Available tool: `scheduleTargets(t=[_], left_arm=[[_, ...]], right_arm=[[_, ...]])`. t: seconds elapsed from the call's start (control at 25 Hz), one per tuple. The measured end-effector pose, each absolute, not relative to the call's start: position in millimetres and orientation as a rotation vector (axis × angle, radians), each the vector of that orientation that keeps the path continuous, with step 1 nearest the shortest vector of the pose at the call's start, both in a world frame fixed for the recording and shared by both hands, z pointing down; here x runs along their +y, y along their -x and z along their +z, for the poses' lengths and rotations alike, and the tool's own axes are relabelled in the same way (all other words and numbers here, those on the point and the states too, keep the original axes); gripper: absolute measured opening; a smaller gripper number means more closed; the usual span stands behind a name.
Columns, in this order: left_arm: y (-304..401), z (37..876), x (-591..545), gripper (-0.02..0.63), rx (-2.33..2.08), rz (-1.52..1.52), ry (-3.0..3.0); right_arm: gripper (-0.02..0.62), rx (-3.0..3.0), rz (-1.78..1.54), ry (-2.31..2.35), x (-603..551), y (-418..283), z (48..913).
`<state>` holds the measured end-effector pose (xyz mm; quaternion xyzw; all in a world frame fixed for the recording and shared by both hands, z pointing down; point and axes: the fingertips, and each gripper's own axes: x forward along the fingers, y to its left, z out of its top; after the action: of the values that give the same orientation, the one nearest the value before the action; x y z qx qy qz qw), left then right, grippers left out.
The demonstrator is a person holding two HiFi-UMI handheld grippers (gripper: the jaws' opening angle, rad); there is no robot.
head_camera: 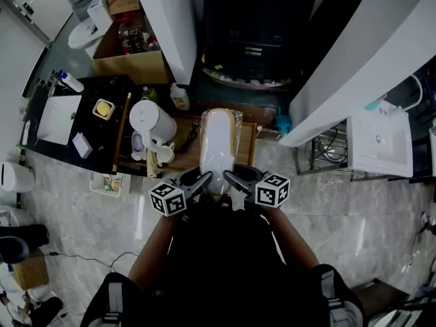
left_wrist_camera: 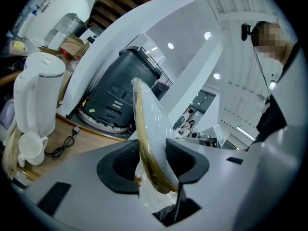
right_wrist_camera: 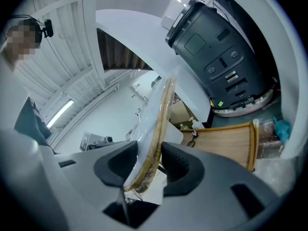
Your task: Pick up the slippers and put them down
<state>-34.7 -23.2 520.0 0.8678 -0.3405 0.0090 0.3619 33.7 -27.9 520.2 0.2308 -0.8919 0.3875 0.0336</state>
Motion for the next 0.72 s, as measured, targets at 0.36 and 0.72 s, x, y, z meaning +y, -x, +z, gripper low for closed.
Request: scheduleTargets(t=[0.36, 0.72], left_arm=[[41.4, 523.9, -29.8, 0.173, -0.886, 0.030, -2.212], [45.8, 538.8, -37.4, 0.173, -0.870, 0.078, -2.196]], right_arm=[[0.163, -2.728, 1.209, -0.694, -35.1, -26.8, 524.1], [0.163, -2.688, 1.232, -0.704, -42.0, -22.0, 538.7]])
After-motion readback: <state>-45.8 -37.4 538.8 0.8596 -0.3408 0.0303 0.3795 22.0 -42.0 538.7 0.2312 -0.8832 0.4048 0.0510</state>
